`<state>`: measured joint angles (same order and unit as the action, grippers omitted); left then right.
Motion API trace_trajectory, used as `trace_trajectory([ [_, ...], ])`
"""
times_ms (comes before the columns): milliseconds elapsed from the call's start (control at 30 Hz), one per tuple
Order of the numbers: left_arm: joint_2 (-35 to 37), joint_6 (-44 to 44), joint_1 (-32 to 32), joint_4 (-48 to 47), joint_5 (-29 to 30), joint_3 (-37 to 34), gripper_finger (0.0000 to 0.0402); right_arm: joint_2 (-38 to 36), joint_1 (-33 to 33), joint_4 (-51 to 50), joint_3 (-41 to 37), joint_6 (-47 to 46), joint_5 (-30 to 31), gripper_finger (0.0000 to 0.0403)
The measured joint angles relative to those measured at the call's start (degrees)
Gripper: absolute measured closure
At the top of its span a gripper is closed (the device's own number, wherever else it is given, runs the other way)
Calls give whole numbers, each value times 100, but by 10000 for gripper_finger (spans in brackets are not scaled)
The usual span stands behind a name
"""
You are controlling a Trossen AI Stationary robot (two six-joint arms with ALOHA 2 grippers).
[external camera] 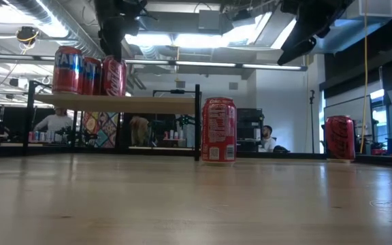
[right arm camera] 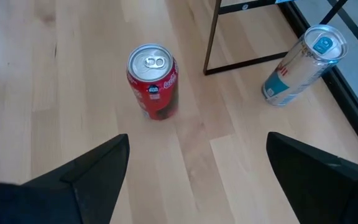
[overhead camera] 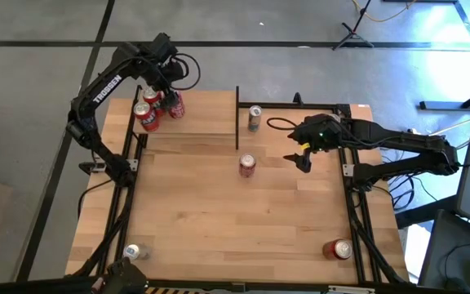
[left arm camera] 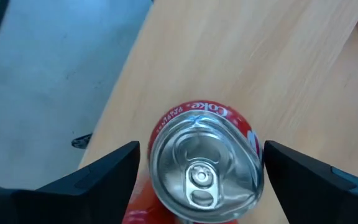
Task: Place canned beverage on shelf
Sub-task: Put the bottom red-white soda can on the shelf, then put the red-white soda can on the shelf aligned with the other red-white soda can
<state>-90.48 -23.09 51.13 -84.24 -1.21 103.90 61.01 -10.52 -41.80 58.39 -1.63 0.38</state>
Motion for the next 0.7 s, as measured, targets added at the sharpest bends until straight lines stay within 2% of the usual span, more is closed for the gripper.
trace_trajectory([
  [200,0,159,-230,36,38,763,76,0,0,101,0,0,0,36],
  [333,4,909,-537,234,10,1418,76,26,4,243,2,-104,-17,36],
  [400,6,1311,-762,354,-196,1627,76,58,4,225,2,-143,-106,36],
  [500,24,1626,-1260,627,-698,1669,76,176,2,223,2,-110,-109,36],
  [700,21,2125,-2585,1493,-640,1089,76,460,2,281,2,-45,-150,36],
])
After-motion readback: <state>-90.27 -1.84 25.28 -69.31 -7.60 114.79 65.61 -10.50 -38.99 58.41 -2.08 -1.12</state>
